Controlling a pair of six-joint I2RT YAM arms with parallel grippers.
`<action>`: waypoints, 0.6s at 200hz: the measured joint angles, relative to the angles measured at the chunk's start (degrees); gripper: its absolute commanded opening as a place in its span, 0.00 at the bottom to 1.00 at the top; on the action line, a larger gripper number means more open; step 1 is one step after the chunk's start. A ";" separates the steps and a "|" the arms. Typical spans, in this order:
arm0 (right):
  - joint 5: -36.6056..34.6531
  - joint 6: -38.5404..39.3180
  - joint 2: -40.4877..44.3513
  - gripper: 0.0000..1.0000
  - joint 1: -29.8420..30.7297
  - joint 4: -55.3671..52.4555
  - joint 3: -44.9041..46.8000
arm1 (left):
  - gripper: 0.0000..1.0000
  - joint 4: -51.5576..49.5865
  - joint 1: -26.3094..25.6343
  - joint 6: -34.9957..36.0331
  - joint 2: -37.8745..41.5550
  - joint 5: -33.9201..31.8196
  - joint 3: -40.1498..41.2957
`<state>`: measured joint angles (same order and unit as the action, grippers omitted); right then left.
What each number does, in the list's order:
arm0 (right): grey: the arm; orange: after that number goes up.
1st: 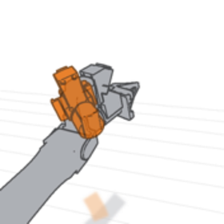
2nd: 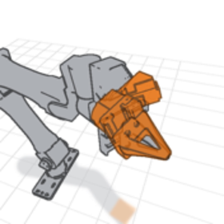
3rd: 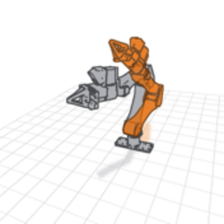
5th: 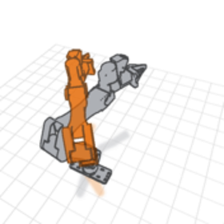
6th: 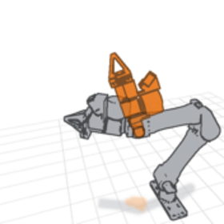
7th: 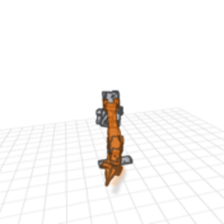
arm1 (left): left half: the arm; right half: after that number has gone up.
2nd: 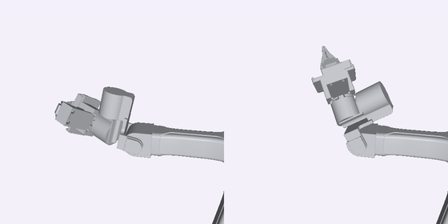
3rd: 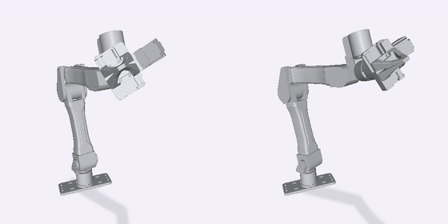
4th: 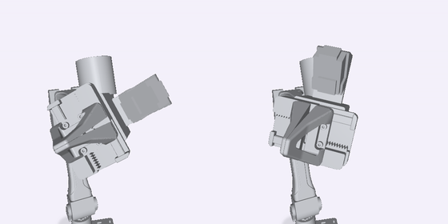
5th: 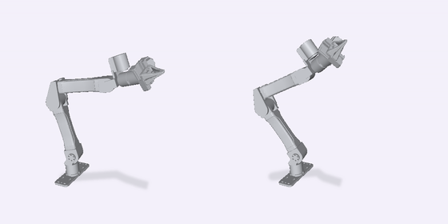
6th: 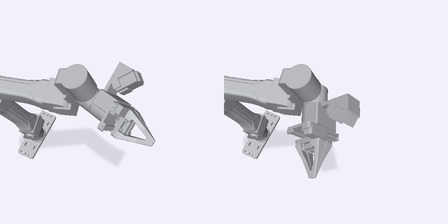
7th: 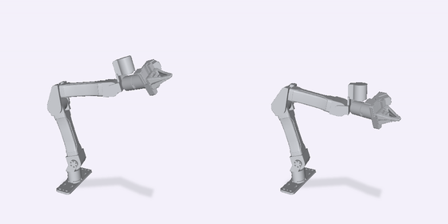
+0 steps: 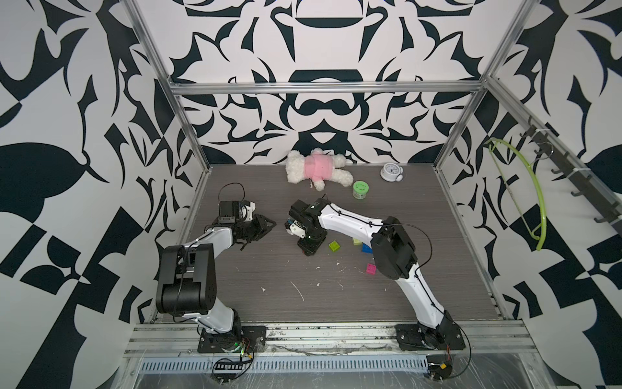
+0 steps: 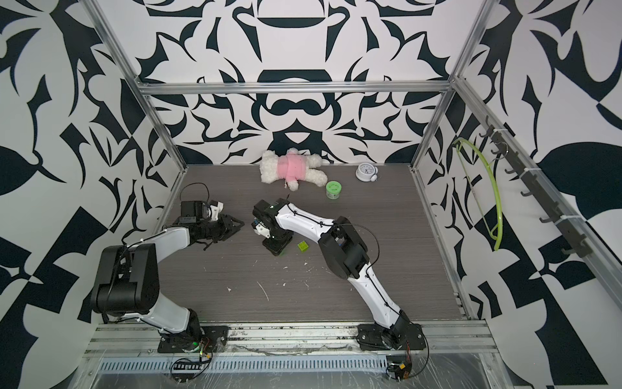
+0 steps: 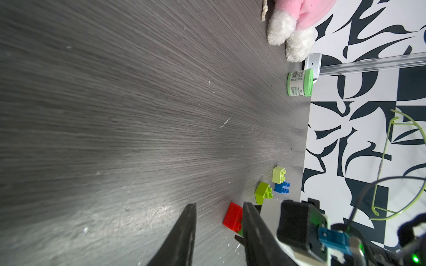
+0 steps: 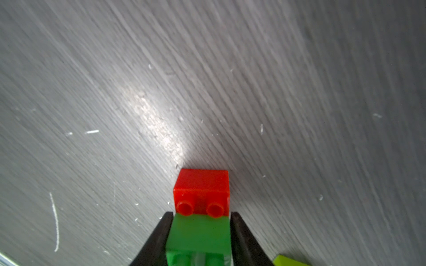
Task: Assemble the letter y with lego
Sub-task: Pick up the lego brick from the center of the board.
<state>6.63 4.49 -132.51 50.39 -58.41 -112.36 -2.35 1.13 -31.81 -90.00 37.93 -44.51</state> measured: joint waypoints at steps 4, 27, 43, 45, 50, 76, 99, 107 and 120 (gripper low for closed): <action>0.00 -0.02 0.00 0.43 0.00 0.02 0.00 | 0.38 0.00 0.00 0.02 0.00 0.00 0.00; 0.00 0.04 -0.33 0.39 0.00 0.02 -0.11 | 0.38 0.00 0.00 0.00 0.00 0.00 0.02; -0.04 0.00 -0.42 0.37 0.00 0.02 -0.20 | 0.38 0.00 0.00 0.00 0.00 0.00 0.02; -0.02 -0.02 -0.42 0.37 0.00 0.04 -0.20 | 0.38 0.00 0.00 0.00 0.00 0.00 0.02; -0.02 0.00 -0.42 0.36 0.00 0.09 -0.22 | 0.38 0.00 0.00 0.00 0.00 0.00 0.02; -0.07 -0.02 -0.42 0.34 0.00 0.15 -0.31 | 0.38 0.02 0.00 0.02 0.00 0.02 0.02; -0.31 0.15 -0.42 0.33 0.02 0.22 -0.31 | 0.38 0.11 0.00 0.00 0.00 0.07 0.02; -0.48 0.22 -0.37 0.33 0.00 0.24 -0.31 | 0.38 0.28 0.00 -0.04 0.00 0.24 0.02; -0.92 0.24 -0.15 0.33 0.00 0.37 -0.20 | 0.38 0.61 -0.04 -0.13 0.00 0.55 0.02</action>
<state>5.72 4.73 -132.66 50.39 -58.04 -112.55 -1.74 1.08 -31.94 -90.00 38.48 -44.49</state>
